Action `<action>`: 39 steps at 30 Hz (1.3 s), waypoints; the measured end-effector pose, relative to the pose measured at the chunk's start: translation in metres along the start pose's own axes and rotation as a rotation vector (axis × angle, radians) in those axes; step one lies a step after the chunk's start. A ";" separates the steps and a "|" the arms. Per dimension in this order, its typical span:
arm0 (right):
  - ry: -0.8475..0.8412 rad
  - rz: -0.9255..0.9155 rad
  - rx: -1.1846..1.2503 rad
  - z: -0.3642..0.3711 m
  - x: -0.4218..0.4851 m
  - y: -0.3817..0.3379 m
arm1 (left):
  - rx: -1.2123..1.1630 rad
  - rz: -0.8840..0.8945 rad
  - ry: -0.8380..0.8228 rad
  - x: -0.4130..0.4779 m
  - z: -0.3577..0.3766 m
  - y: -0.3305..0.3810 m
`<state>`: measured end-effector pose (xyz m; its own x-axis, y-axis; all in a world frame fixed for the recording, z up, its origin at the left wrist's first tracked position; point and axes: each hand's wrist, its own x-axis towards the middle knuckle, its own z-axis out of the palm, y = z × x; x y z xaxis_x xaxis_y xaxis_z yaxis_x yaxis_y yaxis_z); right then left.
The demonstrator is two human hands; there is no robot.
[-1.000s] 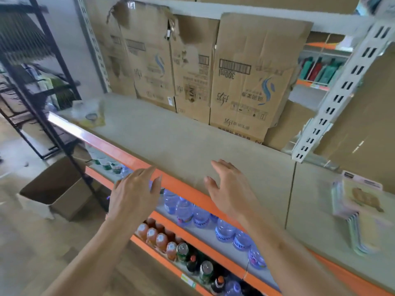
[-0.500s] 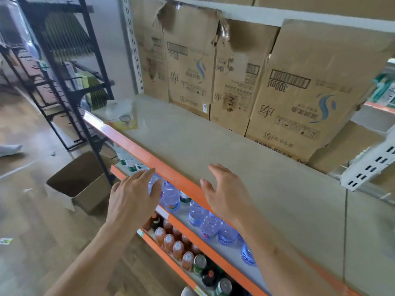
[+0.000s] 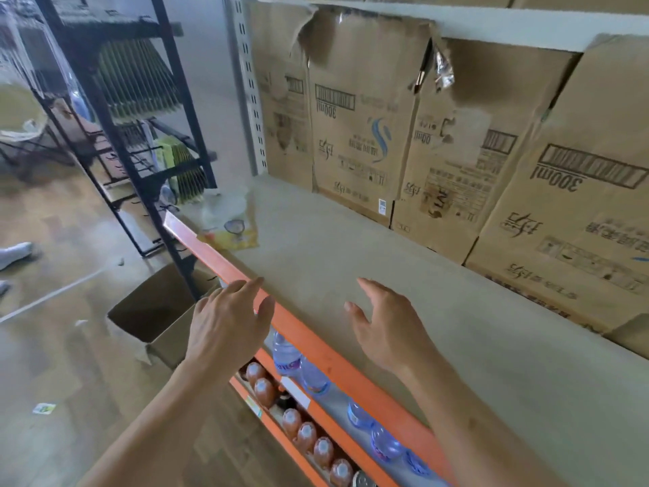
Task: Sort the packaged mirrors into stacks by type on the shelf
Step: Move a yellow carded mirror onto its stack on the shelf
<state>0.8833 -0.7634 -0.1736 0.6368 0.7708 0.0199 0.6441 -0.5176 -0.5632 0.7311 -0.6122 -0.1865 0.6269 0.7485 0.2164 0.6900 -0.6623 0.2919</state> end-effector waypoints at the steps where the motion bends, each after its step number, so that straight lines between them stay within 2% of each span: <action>1: -0.003 -0.001 0.005 0.002 0.007 -0.001 | 0.000 -0.009 -0.004 0.007 0.001 -0.004; 10: -0.042 0.007 0.007 0.017 0.052 -0.011 | 0.009 -0.088 -0.015 0.052 -0.005 -0.044; 20: -0.039 0.050 0.001 0.051 0.101 -0.049 | 0.048 0.046 -0.013 0.129 -0.006 -0.107; 26: -0.043 0.074 -0.053 0.080 0.141 -0.081 | -0.007 0.114 -0.041 0.186 -0.012 -0.137; 34: -0.015 0.128 -0.109 0.115 0.184 -0.112 | 0.089 0.207 -0.290 0.255 0.007 -0.176; 39: -0.020 0.219 -0.118 0.131 0.199 -0.122 | 0.018 0.214 -0.408 0.290 0.030 -0.189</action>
<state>0.8759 -0.4983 -0.2098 0.7589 0.6419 -0.1094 0.5374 -0.7122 -0.4516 0.7931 -0.2706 -0.2068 0.8445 0.5229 -0.1153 0.5336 -0.8036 0.2638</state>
